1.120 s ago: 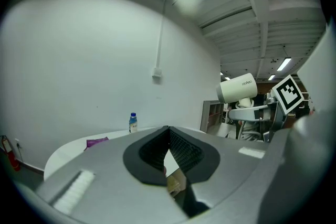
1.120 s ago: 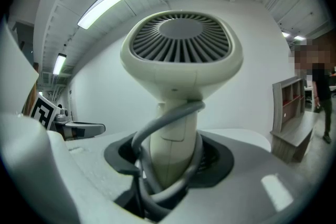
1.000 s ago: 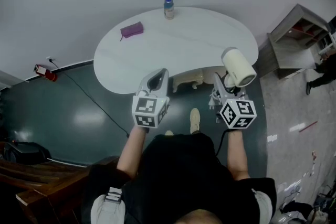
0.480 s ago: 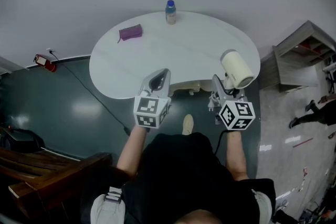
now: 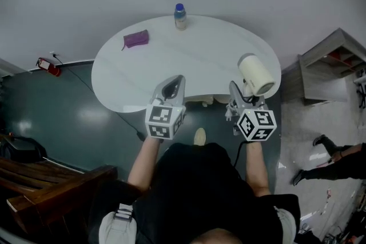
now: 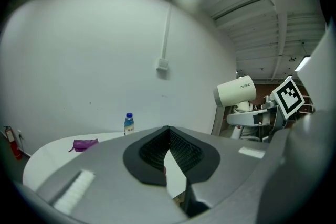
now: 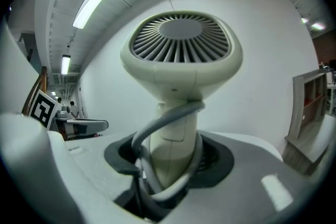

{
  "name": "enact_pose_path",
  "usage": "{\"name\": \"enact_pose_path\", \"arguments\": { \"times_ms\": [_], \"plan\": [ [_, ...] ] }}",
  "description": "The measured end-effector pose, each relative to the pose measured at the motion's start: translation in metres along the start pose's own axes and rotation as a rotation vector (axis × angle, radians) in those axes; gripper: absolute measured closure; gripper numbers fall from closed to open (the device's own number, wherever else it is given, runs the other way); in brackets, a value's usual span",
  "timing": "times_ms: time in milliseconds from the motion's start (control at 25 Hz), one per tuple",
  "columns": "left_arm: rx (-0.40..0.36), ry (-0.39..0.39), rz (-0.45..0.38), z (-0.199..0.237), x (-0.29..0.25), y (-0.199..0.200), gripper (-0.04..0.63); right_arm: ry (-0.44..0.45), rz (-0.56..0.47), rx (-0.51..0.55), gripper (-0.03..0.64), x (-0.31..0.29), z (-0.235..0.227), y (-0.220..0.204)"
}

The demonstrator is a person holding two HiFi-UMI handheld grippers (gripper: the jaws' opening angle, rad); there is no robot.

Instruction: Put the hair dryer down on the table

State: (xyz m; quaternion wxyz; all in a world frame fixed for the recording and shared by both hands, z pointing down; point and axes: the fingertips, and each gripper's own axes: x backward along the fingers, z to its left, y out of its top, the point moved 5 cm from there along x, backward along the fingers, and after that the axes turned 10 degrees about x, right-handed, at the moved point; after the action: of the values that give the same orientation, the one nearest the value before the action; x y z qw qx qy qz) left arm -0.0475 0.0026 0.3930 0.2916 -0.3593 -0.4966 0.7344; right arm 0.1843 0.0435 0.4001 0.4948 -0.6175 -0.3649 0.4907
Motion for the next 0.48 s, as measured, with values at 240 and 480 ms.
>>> {"name": "enact_pose_path", "arguments": {
  "times_ms": [240, 480],
  "plan": [
    [0.003, 0.022, -0.014, -0.02, -0.03, 0.0, 0.591, 0.033, -0.006, 0.022, 0.394, -0.009, -0.035, 0.003],
    [0.013, 0.055, -0.012, -0.034, -0.044, -0.002, 0.591, 0.069, 0.002, 0.03, 0.394, -0.014, -0.058, 0.005]
  ]
}}
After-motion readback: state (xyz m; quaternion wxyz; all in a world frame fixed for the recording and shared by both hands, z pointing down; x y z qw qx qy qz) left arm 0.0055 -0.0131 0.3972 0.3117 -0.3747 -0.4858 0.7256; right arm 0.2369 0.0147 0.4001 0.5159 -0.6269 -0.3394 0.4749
